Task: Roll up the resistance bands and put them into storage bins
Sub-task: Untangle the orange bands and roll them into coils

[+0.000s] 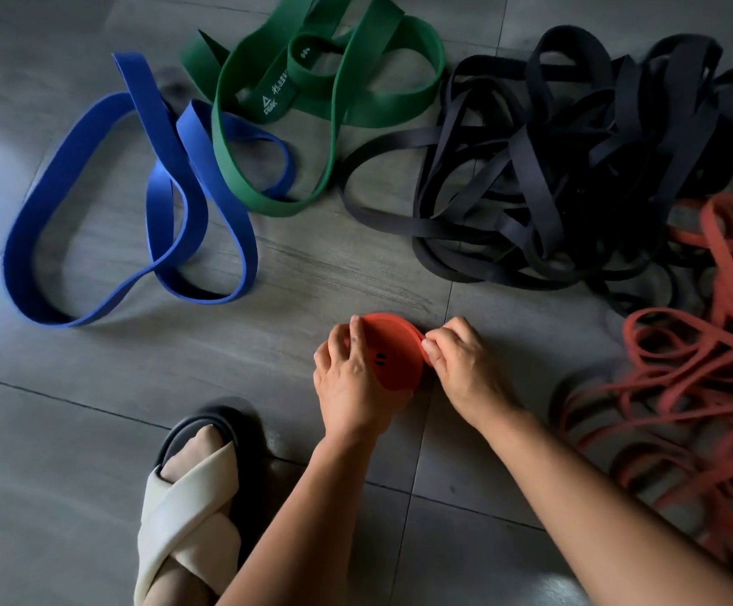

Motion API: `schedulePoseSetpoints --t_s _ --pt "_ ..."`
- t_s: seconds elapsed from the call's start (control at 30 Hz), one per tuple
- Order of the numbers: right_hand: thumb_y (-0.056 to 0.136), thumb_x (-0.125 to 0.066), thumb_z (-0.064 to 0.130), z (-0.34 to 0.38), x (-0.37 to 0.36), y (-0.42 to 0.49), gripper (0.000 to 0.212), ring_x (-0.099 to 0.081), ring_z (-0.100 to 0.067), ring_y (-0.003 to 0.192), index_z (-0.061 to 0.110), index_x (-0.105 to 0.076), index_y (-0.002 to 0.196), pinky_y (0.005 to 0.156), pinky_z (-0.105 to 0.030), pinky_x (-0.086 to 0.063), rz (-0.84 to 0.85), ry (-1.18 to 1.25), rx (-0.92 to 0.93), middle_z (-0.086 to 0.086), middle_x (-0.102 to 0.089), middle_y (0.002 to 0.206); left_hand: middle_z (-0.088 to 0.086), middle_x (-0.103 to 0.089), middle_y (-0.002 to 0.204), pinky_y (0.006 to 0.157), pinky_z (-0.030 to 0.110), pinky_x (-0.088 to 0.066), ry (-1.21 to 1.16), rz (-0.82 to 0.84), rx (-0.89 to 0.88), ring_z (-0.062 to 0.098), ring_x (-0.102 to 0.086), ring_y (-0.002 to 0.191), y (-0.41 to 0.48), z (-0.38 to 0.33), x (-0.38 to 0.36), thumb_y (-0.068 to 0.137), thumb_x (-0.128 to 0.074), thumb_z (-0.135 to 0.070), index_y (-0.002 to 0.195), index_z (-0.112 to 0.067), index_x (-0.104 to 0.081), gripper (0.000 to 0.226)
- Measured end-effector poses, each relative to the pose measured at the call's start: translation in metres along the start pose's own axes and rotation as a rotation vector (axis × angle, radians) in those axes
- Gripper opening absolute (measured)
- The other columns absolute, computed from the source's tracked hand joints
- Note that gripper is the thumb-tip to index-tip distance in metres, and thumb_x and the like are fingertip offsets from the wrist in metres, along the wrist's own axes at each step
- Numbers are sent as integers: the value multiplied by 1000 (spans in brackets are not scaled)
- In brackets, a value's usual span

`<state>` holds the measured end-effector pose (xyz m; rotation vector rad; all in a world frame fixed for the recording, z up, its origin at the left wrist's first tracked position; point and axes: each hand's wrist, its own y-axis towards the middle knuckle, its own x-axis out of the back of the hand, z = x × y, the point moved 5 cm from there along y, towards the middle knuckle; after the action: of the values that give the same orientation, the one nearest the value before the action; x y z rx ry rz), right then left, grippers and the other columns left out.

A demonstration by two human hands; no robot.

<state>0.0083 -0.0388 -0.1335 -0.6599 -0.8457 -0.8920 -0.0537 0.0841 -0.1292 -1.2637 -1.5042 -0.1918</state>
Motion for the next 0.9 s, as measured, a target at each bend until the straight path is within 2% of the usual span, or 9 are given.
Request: schedulePoseSetpoints --t_s 0.1,0.2,0.3,0.47,0.63,0.73,0.8,0.83,0.9 --pt "85 -42 32 -1 -1 -5 40 -60 -31 71 1 -66 93 61 -35 -52 27 16 3 -16 -56 82 3 -15 149 107 34 -22 6 0 -4 25 -17 132 1 -1 0 67 -75 -46 148 -20 -5 110" --pt "76 -59 14 -6 0 -1 22 -62 -35 67 0 -67 89 55 -42 -55 16 61 -55 -18 -58 78 3 -14 150 107 33 -21 11 4 0 26 -16 132 1 -1 0 66 -75 -44 148 -21 -5 110" --pt "77 -66 3 -14 6 7 14 -60 -34 79 -1 -65 90 68 -38 -48 -7 102 -140 -19 -59 88 3 -14 150 107 33 -21 10 2 -2 26 -16 133 1 0 0 66 -76 -43 148 -20 -5 111" --pt "75 -69 1 -7 -9 -12 7 -58 -35 74 -2 -63 75 69 -34 -40 -124 275 -319 -20 -57 82 1 -17 149 106 30 -20 -20 -19 -3 24 -18 131 0 3 1 63 -78 -43 148 -21 -9 112" --pt "86 -59 10 -9 -7 -11 12 -58 -34 92 1 -64 92 80 -35 -42 -94 258 -508 -19 -62 97 -1 -17 150 105 30 -19 -74 -30 -7 23 -17 130 -1 5 -1 63 -78 -42 148 -23 -9 111" --pt "84 -61 11 -10 -12 -11 7 -62 -33 83 11 -64 78 77 -37 -49 -25 304 -558 -15 -67 87 -2 -19 151 105 29 -18 -115 -80 -15 23 -19 131 -5 7 -3 62 -79 -37 147 -21 -14 108" --pt "83 -62 8 -11 -19 -15 25 -65 -33 70 21 -56 62 73 -46 -53 -10 468 -665 -13 -67 70 -3 -18 153 106 29 -18 -142 -102 -13 22 -20 132 -8 8 -5 62 -80 -34 146 -20 -17 106" --pt "83 -61 6 -10 -19 -17 28 -66 -33 67 23 -54 61 71 -47 -54 -24 513 -699 -11 -65 65 -3 -17 154 106 28 -17 -146 -108 -16 22 -19 133 -8 9 -6 62 -80 -34 146 -19 -18 106" --pt "83 -61 5 -8 -18 -18 17 -66 -33 73 16 -62 71 75 -43 -54 -23 516 -676 -13 -66 71 -3 -15 155 107 27 -15 -137 -110 -23 21 -18 134 -7 9 -7 63 -80 -34 147 -18 -17 106"
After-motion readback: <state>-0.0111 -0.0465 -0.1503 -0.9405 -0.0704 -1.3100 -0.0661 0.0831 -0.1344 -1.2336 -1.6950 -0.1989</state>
